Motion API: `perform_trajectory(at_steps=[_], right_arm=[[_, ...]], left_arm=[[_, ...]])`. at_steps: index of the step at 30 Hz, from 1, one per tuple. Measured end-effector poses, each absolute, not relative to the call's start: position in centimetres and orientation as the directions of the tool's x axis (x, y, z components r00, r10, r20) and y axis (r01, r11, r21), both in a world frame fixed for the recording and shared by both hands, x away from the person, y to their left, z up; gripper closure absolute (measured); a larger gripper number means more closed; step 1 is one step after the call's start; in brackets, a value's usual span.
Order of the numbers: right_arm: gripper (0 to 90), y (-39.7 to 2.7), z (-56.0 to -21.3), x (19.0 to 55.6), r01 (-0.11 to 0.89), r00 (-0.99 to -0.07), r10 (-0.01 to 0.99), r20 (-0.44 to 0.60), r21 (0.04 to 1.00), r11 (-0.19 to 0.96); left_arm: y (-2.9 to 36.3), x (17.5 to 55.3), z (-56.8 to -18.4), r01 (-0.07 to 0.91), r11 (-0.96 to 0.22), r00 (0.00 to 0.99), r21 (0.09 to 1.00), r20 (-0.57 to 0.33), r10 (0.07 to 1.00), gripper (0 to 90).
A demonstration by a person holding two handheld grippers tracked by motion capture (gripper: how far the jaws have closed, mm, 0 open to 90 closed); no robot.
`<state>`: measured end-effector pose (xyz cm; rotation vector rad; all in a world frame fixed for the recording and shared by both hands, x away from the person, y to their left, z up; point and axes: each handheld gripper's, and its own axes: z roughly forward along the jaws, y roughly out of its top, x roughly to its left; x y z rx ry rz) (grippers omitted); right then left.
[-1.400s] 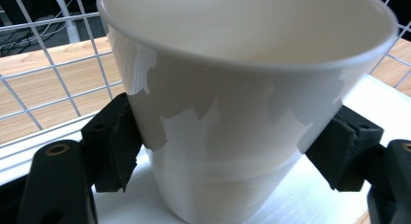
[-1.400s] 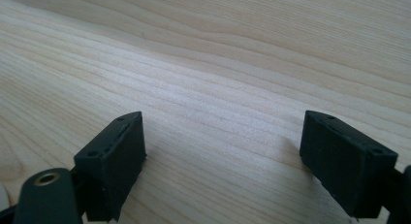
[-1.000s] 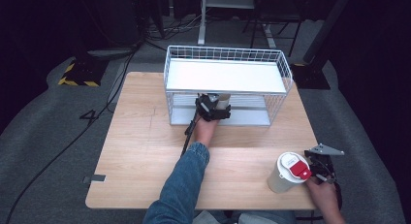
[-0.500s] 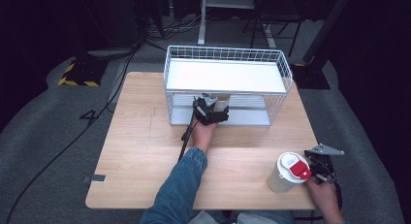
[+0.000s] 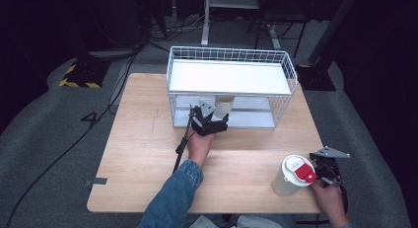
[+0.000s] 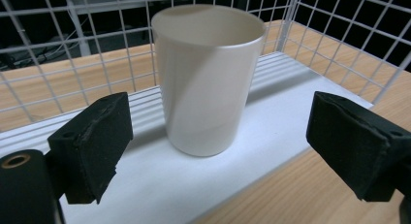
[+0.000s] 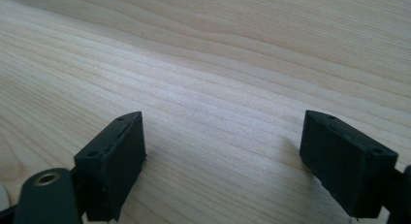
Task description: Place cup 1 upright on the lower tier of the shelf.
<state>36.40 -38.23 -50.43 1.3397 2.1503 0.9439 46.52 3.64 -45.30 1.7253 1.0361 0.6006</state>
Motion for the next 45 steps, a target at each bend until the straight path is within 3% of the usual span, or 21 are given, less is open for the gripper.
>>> perform_trajectory(at_steps=[23, 38, 45], right_arm=[[16.9, -38.2, -50.4, 36.4, 0.603, -0.438, 0.899, -0.007, 0.739, 0.300], [16.7, -38.2, -50.4, 36.5, 0.605, -0.438, 0.899, -0.005, 0.738, 0.299], [17.0, -38.2, -50.4, 36.5, 0.603, -0.440, 0.898, -0.006, 0.739, 0.300]], left_arm=[[9.2, 40.0, -41.5, 0.344, -0.213, 0.605, 0.914, -0.042, 0.795, 10.2], [12.6, 35.6, -42.6, 0.348, -0.340, 0.664, 0.874, 0.027, 0.747, 6.6], [13.9, 34.2, -43.4, 0.380, -0.317, 0.666, 0.869, -0.019, 0.746, 6.4]])
